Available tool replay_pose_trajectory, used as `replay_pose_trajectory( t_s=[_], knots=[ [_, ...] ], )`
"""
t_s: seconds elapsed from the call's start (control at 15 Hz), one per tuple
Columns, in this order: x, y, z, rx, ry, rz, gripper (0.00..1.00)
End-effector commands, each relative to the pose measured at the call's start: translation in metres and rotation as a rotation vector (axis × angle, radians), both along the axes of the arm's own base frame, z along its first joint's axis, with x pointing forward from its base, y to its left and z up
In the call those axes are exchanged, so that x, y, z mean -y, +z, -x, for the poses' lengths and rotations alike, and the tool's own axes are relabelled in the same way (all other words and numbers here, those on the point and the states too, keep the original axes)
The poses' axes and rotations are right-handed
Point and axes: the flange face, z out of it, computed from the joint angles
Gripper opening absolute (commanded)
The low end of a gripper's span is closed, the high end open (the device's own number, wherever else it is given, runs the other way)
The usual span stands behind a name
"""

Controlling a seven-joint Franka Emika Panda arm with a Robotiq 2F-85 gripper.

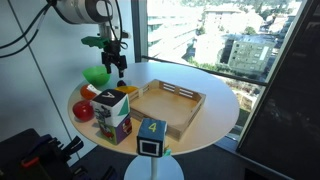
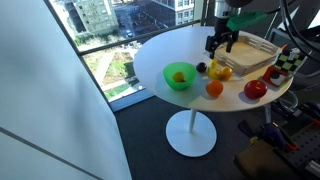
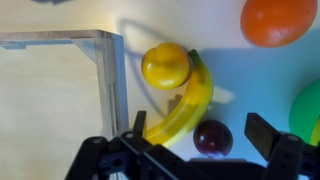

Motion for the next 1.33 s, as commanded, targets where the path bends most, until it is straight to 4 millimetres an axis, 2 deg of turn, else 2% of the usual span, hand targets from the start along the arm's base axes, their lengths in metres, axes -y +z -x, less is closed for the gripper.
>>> replay_pose_trajectory(
  t_s=[0.0, 0.53, 1.27],
  knots=[
    [0.000, 0.000, 0.000, -0.002, 0.000, 0.000, 1.00],
    [-0.001, 0.000, -0.002, 0.001, -0.007, -0.003, 1.00],
    [-0.012, -0.007, -0.025, 0.033, 0.005, -0.011, 1.00]
  ],
)
